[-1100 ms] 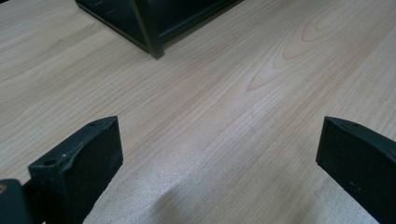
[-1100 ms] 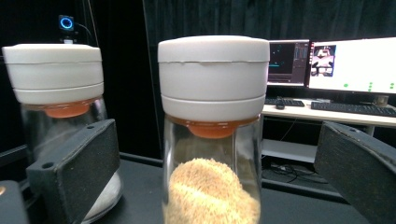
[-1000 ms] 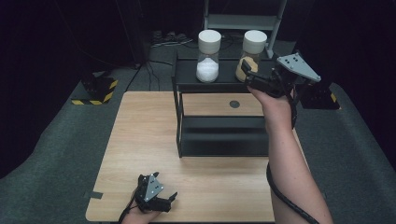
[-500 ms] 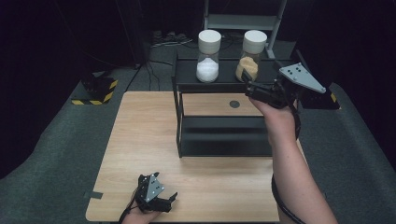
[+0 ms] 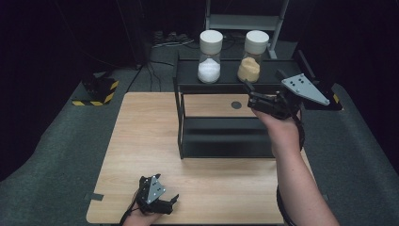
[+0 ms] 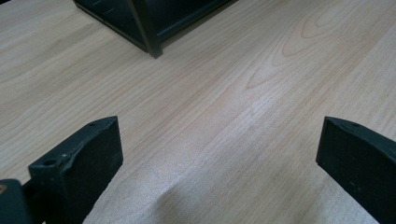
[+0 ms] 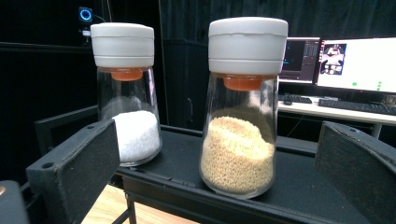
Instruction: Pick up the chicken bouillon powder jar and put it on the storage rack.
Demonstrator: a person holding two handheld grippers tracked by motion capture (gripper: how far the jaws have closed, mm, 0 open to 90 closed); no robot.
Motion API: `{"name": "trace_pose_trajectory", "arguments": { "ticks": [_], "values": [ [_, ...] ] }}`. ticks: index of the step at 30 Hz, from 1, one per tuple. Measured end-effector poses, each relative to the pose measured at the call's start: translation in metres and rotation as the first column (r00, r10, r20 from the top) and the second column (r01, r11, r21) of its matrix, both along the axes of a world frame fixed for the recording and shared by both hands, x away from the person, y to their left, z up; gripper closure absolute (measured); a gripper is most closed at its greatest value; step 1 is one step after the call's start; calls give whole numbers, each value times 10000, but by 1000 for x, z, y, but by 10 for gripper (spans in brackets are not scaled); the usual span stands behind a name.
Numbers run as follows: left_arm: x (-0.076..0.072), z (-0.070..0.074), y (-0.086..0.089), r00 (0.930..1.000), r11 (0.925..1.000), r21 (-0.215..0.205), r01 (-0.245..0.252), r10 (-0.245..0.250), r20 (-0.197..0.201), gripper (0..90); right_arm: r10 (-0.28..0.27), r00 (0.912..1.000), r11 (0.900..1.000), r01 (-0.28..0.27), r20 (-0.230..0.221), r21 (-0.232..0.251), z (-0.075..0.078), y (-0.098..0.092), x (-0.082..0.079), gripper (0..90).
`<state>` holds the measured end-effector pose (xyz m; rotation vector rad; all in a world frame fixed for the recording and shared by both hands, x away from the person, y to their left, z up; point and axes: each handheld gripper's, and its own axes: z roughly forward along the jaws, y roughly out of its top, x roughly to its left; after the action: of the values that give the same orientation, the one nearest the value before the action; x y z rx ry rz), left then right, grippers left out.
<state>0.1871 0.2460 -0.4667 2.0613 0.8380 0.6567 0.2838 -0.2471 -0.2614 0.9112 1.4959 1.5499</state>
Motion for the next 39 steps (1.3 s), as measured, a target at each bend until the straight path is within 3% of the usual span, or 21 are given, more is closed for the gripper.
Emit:
{"name": "trace_pose_trajectory", "arguments": {
  "ticks": [14, 17, 26, 39],
  "values": [
    [1, 0, 1, 10000, 10000, -90, -33, 33, -47, 9, -29, 9999, 9994, 26, -108, -354, -14, 0, -6, 0],
    [1, 1, 0, 10000, 10000, -4, -21, 21, -83, 9, 38, 9998, 9984, -49, -205, -569, -22, -3, -7, 0],
    [1, 0, 1, 10000, 10000, -81, 1, -1, -64, 9, 385, 9978, 9978, -413, -546, -512, -51, -12, -14, 0],
    [1, 0, 1, 10000, 10000, -17, 58, -58, -63, 9, 476, 9950, 9925, -571, -882, -1078, -96, -11, -41, 0]
  ]
}}
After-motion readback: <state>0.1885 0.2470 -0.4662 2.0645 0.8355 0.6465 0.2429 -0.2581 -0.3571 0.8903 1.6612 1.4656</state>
